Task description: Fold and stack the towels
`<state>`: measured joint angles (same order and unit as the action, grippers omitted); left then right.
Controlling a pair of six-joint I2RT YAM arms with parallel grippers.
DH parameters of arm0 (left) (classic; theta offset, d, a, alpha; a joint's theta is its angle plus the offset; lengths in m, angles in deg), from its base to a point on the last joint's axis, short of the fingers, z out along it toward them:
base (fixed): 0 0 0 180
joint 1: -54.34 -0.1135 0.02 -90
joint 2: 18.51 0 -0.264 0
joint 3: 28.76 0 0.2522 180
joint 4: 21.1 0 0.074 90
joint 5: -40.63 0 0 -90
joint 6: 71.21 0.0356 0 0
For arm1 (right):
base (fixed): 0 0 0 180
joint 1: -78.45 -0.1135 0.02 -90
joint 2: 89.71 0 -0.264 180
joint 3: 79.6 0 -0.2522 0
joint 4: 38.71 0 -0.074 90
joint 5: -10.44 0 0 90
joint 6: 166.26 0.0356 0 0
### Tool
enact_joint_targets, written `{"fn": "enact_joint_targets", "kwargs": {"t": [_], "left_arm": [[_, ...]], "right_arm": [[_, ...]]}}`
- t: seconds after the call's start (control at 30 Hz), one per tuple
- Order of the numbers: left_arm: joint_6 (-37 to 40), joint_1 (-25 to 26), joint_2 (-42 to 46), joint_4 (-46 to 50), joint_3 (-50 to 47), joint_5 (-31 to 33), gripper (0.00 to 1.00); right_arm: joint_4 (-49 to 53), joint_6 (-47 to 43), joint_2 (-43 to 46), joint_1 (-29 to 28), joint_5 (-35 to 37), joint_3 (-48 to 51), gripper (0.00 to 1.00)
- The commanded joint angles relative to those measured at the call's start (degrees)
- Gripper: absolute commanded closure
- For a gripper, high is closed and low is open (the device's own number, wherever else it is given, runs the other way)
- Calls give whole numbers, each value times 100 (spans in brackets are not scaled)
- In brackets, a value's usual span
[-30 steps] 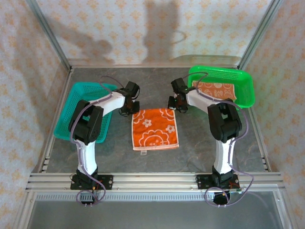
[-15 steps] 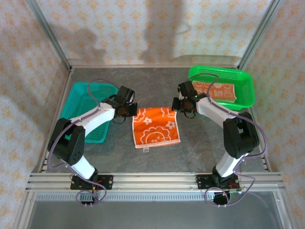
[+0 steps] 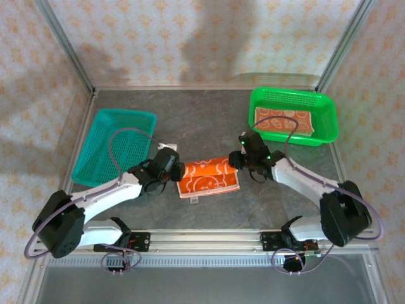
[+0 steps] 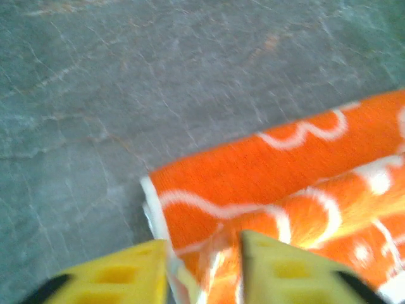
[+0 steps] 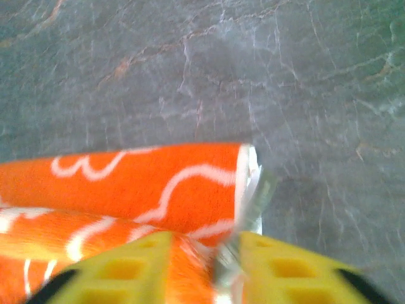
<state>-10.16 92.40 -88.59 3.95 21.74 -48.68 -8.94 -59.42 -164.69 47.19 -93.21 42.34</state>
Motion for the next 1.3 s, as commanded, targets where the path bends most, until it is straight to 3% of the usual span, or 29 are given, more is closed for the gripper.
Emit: {"fn": "enact_joint_targets", "kwargs": {"t": [0.0, 0.2, 0.4, 0.7, 1.27], "left_arm": [[-543, 299, 421, -130, -201, 384, 41], [-1210, 495, 999, 716, -121, 288, 41], [-1580, 377, 838, 1319, 96, 370, 47], [-1841, -86, -62, 806, 127, -506, 65], [-1830, -273, -880, 308, 269, -930, 74]], "right_arm": [[203, 257, 528, -90, 427, 83, 42], [972, 521, 682, -96, 380, -206, 44], [1311, 740, 98, -90, 252, -608, 57], [1267, 911, -703, -95, 22, -663, 67], [1002, 899, -1382, -90, -15, -603, 72]]}}
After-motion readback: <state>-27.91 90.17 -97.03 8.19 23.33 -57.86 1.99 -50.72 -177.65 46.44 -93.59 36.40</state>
